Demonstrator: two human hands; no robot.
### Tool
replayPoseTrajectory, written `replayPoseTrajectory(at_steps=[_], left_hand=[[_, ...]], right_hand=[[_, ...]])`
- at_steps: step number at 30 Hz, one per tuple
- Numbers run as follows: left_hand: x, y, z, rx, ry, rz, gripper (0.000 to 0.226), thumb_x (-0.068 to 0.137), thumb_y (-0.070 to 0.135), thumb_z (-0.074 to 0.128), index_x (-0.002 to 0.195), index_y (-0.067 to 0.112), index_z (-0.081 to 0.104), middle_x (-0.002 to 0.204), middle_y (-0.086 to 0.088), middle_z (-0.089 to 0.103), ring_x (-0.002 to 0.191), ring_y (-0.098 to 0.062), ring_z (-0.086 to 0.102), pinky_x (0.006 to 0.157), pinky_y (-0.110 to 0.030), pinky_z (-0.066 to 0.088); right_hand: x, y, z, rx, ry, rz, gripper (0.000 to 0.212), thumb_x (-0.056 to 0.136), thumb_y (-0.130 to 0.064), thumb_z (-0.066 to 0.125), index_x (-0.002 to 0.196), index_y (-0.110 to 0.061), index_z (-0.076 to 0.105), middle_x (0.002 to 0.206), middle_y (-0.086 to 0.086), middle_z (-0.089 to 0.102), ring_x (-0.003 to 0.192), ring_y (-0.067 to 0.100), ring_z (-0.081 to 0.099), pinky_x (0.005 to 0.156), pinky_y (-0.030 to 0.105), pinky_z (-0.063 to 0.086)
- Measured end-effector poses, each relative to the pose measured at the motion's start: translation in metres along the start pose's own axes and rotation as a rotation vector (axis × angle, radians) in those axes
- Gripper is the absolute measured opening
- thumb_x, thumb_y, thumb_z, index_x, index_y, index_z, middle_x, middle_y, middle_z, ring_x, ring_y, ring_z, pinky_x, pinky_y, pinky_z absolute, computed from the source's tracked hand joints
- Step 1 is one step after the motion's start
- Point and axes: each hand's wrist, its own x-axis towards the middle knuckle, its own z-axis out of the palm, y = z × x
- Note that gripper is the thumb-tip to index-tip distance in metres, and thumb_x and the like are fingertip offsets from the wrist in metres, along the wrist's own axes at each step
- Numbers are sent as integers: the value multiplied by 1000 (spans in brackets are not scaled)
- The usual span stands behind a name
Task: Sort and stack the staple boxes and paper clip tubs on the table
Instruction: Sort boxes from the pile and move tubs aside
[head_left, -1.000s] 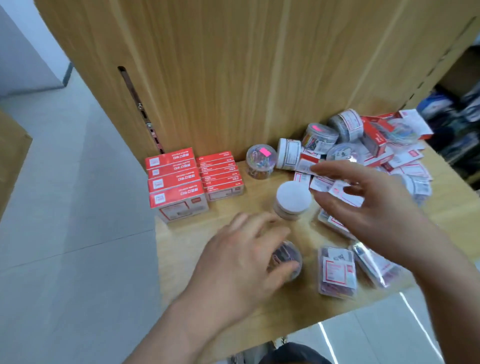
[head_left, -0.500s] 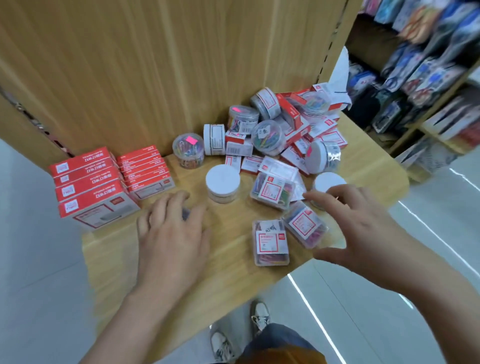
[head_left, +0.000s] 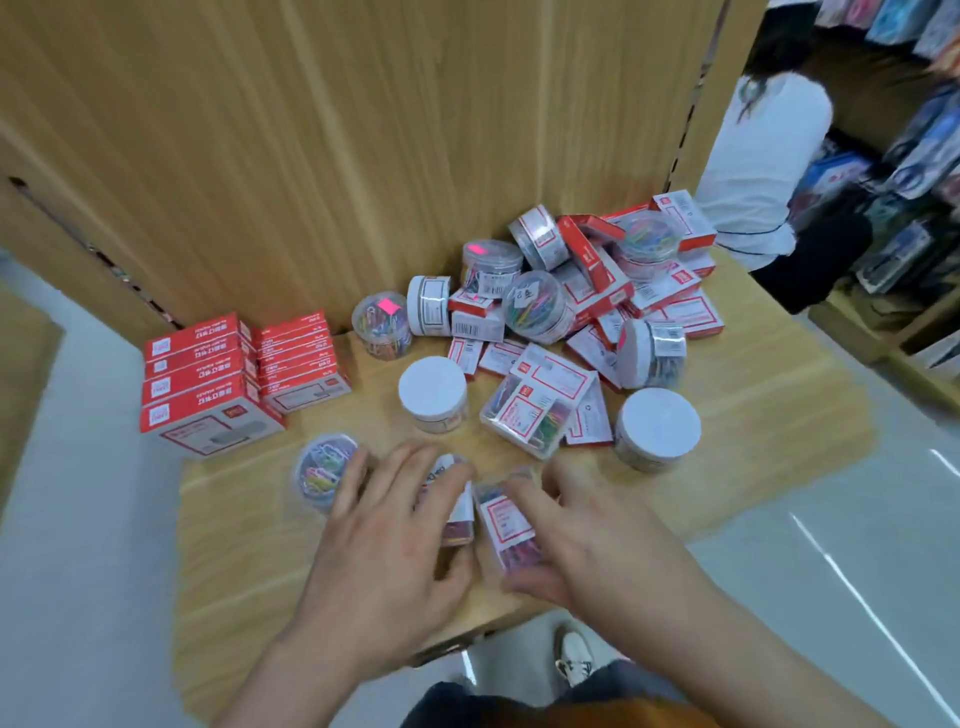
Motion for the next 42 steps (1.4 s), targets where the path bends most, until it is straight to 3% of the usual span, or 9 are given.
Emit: replayPoseTrajectory(at_steps=[5, 9, 16, 23, 25, 29, 32, 36, 42], left_hand=[[-1, 3, -9, 101, -18, -91, 75, 66, 42, 60, 137, 24, 41, 150, -2, 37, 142, -21, 26, 111, -53, 10], [7, -4, -13, 148, -34, -130, 82, 63, 38, 67, 137, 18, 41, 137, -1, 53, 134, -20, 40, 110, -58, 15], [6, -12, -46, -169, 216, 8, 74, 67, 14, 82, 134, 12, 50, 136, -3, 49, 127, -23, 45, 107, -40, 37], [5, 6, -27, -492, 3, -46, 82, 67, -4, 68, 136, 33, 45, 148, 13, 30, 135, -4, 33, 106, -20, 34], [4, 6, -26, -526, -61, -54, 89, 64, -8, 58, 139, 36, 40, 155, 16, 16, 141, 0, 18, 110, -15, 25], [0, 16, -33, -535, -155, -92, 98, 69, 21, 69, 143, 48, 11, 154, 26, -3, 140, 8, -3, 111, -15, 11], [0, 32, -27, -430, -4, -277, 100, 68, 57, 72, 143, 49, 6, 145, 25, 20, 132, 5, 19, 103, -14, 23], [0, 34, -11, -401, 53, -379, 92, 72, 43, 74, 145, 42, 18, 133, 16, 45, 118, -6, 43, 91, -20, 35], [-1, 15, -12, -482, -10, -367, 76, 68, 27, 78, 135, 35, 42, 123, 17, 51, 112, -6, 47, 90, -18, 36]], right_hand=[[10, -4, -4, 82, -58, -75, 65, 85, -49, 59, 136, -24, 27, 119, 4, 37, 95, 29, 58, 66, 34, 40], [14, 8, -7, 64, -116, -121, 80, 88, -46, 55, 147, -27, 5, 131, -2, 39, 106, 27, 57, 75, 35, 45], [25, -7, -5, -33, -70, 17, 76, 74, -72, 55, 126, -23, 29, 114, -5, 59, 95, 20, 64, 59, 31, 32], [24, -3, -11, -11, 81, -5, 74, 57, -78, 61, 101, -20, 50, 65, -4, 63, 57, 15, 64, 37, 21, 18], [24, 17, -26, 17, 55, -53, 60, 70, -65, 64, 111, -24, 48, 82, -7, 60, 80, 19, 65, 54, 31, 44], [45, 53, -50, -67, 142, -217, 71, 65, -33, 80, 128, -23, 52, 118, 3, 56, 106, 29, 53, 78, 43, 50], [60, 52, -48, -159, -26, -166, 86, 72, -54, 69, 145, -35, 27, 144, -6, 36, 130, 22, 31, 93, 46, 36], [62, 46, -22, -188, 115, -42, 81, 60, -74, 59, 127, -28, 50, 109, 2, 55, 105, 28, 47, 82, 47, 27], [62, 45, -3, -180, 292, -76, 67, 53, -34, 78, 116, -17, 60, 95, 6, 58, 91, 33, 54, 68, 41, 41]])
